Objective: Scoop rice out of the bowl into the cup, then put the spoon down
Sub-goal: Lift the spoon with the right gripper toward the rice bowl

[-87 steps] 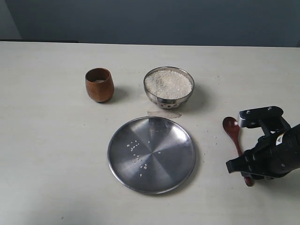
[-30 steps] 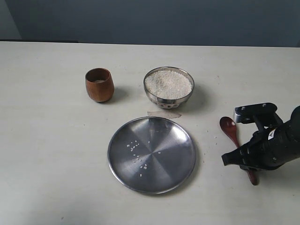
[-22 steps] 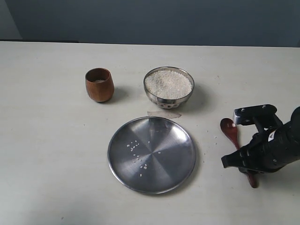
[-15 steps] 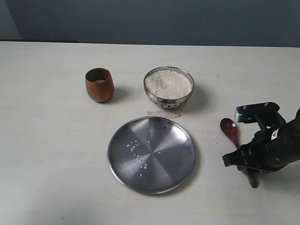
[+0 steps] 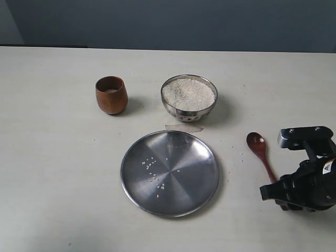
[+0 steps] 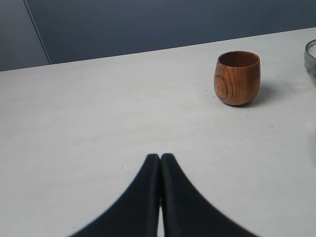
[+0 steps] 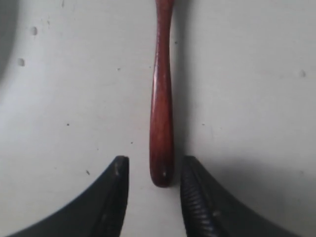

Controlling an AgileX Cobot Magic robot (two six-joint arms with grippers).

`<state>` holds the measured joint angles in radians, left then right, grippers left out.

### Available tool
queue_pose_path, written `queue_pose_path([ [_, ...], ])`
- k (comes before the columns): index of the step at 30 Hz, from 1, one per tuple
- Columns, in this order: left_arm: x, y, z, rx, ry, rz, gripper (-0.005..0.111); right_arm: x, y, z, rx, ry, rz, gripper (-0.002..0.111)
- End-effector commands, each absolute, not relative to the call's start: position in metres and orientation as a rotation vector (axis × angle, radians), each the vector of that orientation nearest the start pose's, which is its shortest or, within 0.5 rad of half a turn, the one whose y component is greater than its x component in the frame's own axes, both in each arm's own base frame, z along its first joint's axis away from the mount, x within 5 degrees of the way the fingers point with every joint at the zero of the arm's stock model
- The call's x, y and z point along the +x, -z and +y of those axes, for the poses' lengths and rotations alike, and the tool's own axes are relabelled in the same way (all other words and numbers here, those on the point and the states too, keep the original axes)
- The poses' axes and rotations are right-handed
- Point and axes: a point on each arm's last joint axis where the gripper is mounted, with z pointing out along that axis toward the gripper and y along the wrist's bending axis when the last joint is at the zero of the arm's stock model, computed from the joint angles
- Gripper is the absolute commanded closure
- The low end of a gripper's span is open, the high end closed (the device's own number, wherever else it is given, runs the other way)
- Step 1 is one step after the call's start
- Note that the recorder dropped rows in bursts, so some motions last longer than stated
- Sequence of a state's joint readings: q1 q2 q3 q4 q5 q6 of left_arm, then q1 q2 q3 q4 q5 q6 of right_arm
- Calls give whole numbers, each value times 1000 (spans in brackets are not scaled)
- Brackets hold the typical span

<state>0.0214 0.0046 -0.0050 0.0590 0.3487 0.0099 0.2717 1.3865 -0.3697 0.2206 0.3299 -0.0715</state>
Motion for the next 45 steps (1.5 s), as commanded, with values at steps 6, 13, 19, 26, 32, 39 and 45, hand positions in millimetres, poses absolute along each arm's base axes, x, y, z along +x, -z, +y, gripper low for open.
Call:
queue_pose_path([
  [6,53,-182,3,30,-82,1826,106,175,-139,54,-234,-173,2758,73],
  [13,53,-182,3,30,-82,1826,106,178,-139,54,-240,-166,2725,79],
  [19,53,-182,3,30,-82,1826,106,182,-124,54,-233,-150,2785,74],
  [26,53,-182,3,30,-82,1826,106,182,-115,54,-232,-140,2824,73],
  [32,53,-182,3,30,-82,1826,106,181,-100,54,-193,-136,2906,108],
  [39,53,-182,3,30,-82,1826,106,199,-121,60,-246,-155,2857,109],
  [45,53,-182,3,30,-82,1826,106,222,-177,64,-384,-119,2664,109],
])
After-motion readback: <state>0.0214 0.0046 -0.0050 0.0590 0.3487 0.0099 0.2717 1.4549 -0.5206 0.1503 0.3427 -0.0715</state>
